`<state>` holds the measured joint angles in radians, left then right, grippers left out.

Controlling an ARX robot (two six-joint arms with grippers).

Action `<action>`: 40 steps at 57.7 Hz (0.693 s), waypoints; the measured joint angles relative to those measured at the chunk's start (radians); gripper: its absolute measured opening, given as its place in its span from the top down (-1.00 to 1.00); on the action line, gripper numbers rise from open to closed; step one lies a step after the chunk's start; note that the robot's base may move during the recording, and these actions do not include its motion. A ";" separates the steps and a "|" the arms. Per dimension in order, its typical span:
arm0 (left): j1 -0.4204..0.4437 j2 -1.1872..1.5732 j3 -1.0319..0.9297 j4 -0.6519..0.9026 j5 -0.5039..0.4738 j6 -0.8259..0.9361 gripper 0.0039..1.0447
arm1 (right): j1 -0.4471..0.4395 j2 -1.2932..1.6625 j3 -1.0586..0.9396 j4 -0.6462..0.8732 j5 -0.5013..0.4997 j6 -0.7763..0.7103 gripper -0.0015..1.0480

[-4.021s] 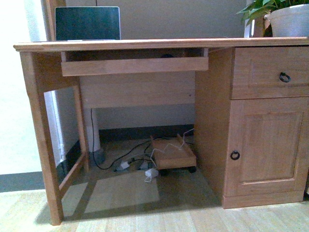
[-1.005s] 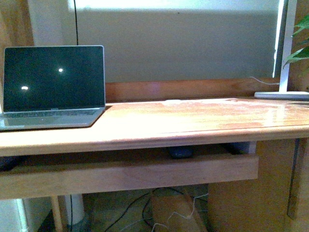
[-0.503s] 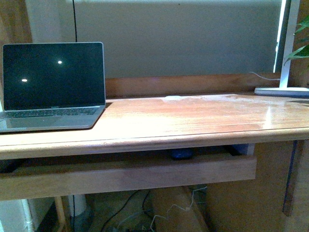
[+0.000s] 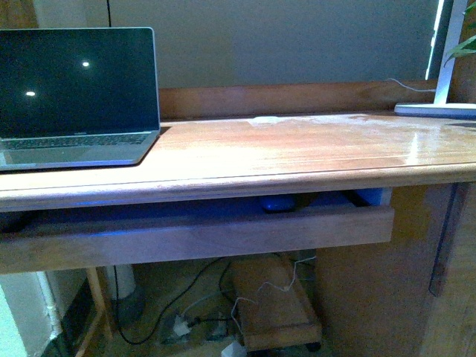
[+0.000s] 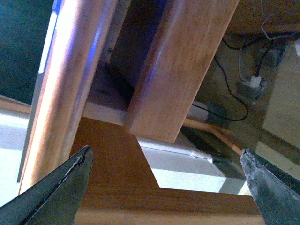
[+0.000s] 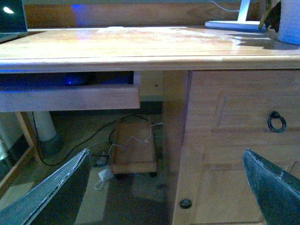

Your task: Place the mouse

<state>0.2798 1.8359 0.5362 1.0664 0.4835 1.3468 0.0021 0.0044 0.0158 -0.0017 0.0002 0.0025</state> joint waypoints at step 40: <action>-0.102 0.320 0.333 -0.056 0.128 0.181 -0.85 | 0.000 0.000 0.000 0.000 0.000 0.000 -0.86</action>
<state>0.1780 2.1555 0.8692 1.0103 0.6113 1.5276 0.0021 0.0044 0.0158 -0.0017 0.0002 0.0025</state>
